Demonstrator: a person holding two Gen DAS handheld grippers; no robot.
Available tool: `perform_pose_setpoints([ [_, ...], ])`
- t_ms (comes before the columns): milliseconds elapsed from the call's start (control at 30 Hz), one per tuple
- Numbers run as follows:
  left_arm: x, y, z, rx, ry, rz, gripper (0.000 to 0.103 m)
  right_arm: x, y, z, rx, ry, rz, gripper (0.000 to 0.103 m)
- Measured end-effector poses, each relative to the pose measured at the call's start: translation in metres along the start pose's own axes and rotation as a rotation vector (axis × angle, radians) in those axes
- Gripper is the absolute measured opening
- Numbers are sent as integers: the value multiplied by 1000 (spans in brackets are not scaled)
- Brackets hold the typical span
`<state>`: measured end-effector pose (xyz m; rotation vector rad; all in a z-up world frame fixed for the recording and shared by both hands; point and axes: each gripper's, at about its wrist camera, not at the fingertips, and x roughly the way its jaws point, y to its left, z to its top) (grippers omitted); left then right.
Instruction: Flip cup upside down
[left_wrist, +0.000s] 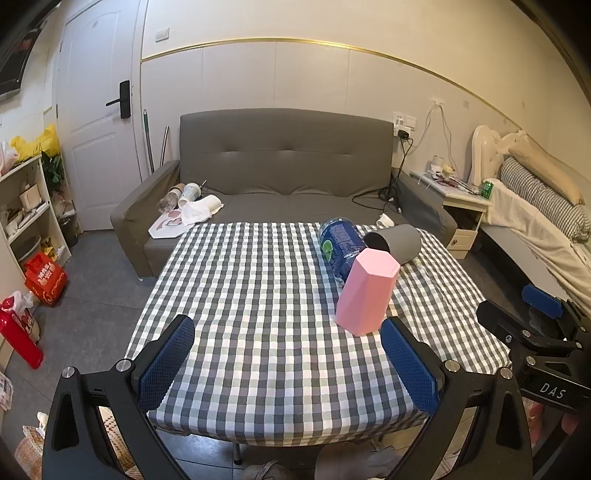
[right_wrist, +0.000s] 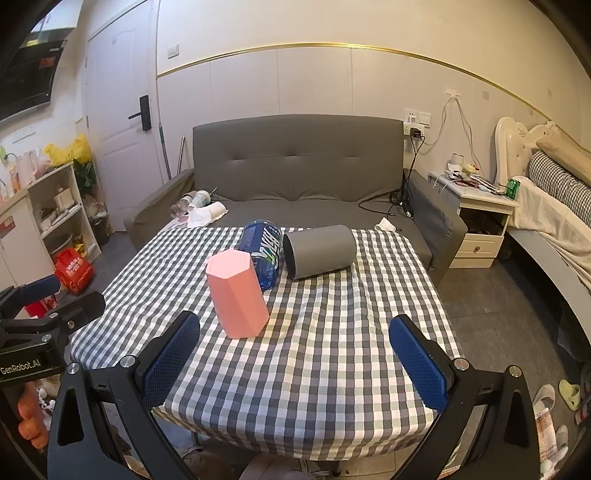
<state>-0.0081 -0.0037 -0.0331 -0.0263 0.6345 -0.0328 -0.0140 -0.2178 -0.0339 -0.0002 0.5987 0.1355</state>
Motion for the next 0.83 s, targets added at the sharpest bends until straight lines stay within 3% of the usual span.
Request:
perform_pose_setpoints([
  [833, -1, 0, -1, 5, -7, 8, 103, 0, 1, 0, 2, 4, 1, 103],
])
